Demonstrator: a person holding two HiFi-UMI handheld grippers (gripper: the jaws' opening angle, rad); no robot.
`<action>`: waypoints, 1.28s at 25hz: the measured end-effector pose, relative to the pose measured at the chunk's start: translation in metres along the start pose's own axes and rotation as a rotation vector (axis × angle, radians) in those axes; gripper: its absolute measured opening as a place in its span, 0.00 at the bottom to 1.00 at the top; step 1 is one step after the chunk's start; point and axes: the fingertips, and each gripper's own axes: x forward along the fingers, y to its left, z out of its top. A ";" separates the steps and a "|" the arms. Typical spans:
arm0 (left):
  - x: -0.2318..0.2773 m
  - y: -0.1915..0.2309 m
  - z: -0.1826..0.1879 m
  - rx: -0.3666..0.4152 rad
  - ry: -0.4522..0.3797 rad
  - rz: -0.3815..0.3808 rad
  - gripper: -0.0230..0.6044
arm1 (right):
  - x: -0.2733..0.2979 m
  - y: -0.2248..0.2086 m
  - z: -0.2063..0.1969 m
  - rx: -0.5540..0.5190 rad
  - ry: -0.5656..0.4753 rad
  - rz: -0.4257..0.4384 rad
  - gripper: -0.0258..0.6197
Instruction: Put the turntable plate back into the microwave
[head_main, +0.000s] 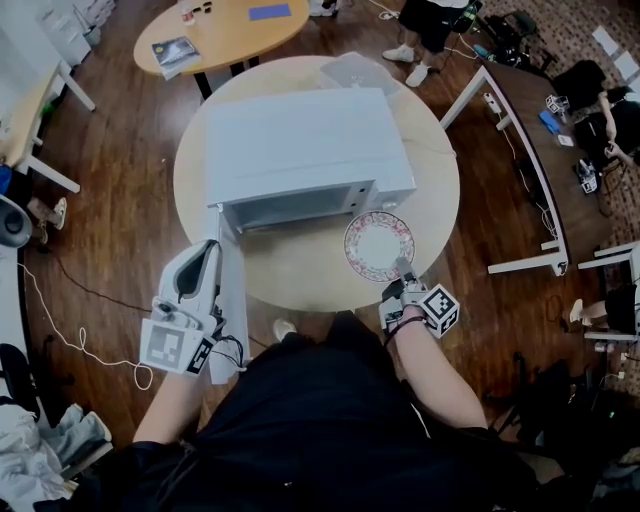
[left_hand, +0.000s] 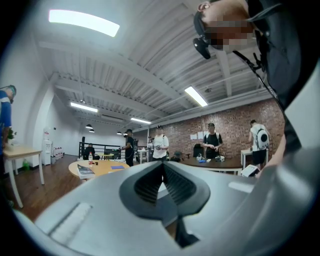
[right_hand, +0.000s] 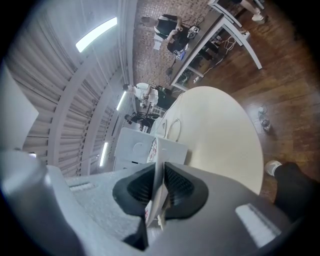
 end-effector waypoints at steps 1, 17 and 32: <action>-0.001 0.000 0.000 0.000 -0.001 0.002 0.04 | 0.001 0.000 -0.002 -0.002 0.006 0.001 0.08; -0.017 0.008 0.008 -0.020 0.001 0.070 0.04 | 0.027 0.020 -0.039 -0.031 0.127 0.044 0.08; -0.037 0.023 0.003 -0.044 0.003 0.193 0.04 | 0.068 0.049 -0.078 -0.081 0.286 0.082 0.08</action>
